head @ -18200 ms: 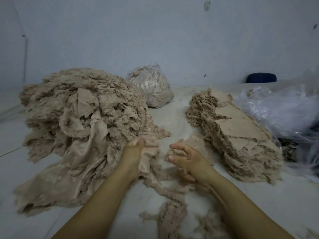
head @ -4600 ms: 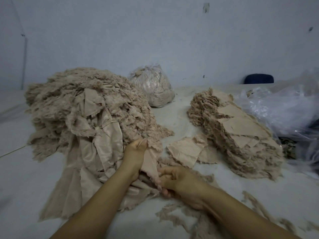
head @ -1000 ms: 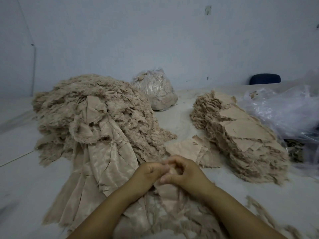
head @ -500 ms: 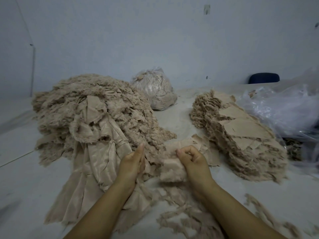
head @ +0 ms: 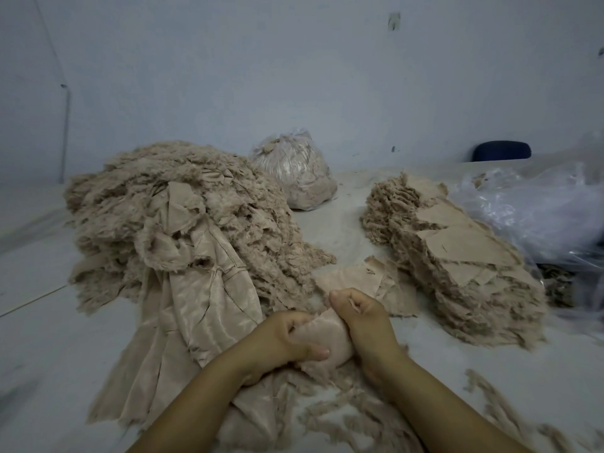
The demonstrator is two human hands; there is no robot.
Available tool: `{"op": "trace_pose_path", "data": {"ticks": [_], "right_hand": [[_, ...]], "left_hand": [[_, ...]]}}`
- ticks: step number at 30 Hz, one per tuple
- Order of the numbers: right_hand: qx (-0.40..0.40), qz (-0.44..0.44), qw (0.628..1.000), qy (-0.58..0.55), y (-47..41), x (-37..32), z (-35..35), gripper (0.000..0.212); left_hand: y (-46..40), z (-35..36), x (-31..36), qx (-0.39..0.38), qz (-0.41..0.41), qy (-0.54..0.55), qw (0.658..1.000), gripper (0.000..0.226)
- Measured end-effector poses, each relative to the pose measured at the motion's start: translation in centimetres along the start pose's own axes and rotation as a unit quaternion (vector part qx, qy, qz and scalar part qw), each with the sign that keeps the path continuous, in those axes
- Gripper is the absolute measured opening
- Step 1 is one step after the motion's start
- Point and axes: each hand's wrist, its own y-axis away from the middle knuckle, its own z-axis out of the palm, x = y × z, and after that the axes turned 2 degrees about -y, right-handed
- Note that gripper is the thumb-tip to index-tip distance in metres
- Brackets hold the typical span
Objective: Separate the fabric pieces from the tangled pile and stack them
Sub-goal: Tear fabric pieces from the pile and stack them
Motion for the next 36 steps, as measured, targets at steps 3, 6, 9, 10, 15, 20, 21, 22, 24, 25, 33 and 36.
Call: {"op": "trace_pose_path", "data": {"ticks": [3,6,9,10,15,20,21,22,24,25,33,36], "right_hand": [[-0.005,-0.008,0.999,0.037,0.3,0.1,0.2,0.022],[-0.016,-0.033,0.993,0.113,0.6,0.4,0.7,0.030],[-0.028,-0.049,0.990,0.131,0.8,0.5,1.2,0.034],[-0.031,-0.051,0.989,0.138,0.8,0.6,1.3,0.034],[-0.077,-0.001,0.994,0.083,0.7,0.4,1.1,0.033],[-0.033,-0.060,0.994,0.080,0.4,0.1,1.3,0.032],[-0.012,-0.070,0.994,0.084,0.4,0.1,1.3,0.035],[0.011,-0.078,0.993,0.086,0.3,0.1,1.3,0.036],[0.052,-0.091,0.990,0.090,0.2,0.0,1.0,0.037],[0.065,-0.096,0.989,0.091,0.1,0.0,1.0,0.037],[0.055,-0.160,0.966,0.194,-0.6,-1.4,1.5,0.028],[0.098,-0.174,0.955,0.218,-1.7,-2.2,1.2,0.028]], "left_hand": [[0.0,0.1,0.3,0.057,0.032,0.051,0.997,0.045],[-0.3,1.1,0.5,0.063,0.056,0.115,0.990,0.041],[-0.6,1.7,0.5,0.117,0.098,0.055,0.987,0.014],[-0.7,1.7,0.4,0.137,0.104,0.046,0.984,0.015],[-0.8,1.6,0.6,0.165,0.111,0.060,0.978,0.021],[-1.2,1.8,1.0,0.206,0.119,0.020,0.971,0.024],[-1.3,2.0,1.1,0.218,0.117,0.033,0.968,0.026],[-1.4,2.0,1.2,0.234,0.111,0.063,0.964,0.026],[-1.5,1.4,1.3,0.280,0.089,0.148,0.944,0.029],[-1.6,1.0,1.2,0.303,0.085,0.172,0.934,0.030],[-0.5,0.9,0.0,0.079,0.067,0.138,0.985,0.035],[-0.7,0.5,0.1,0.125,0.054,0.247,0.960,0.011]]}}
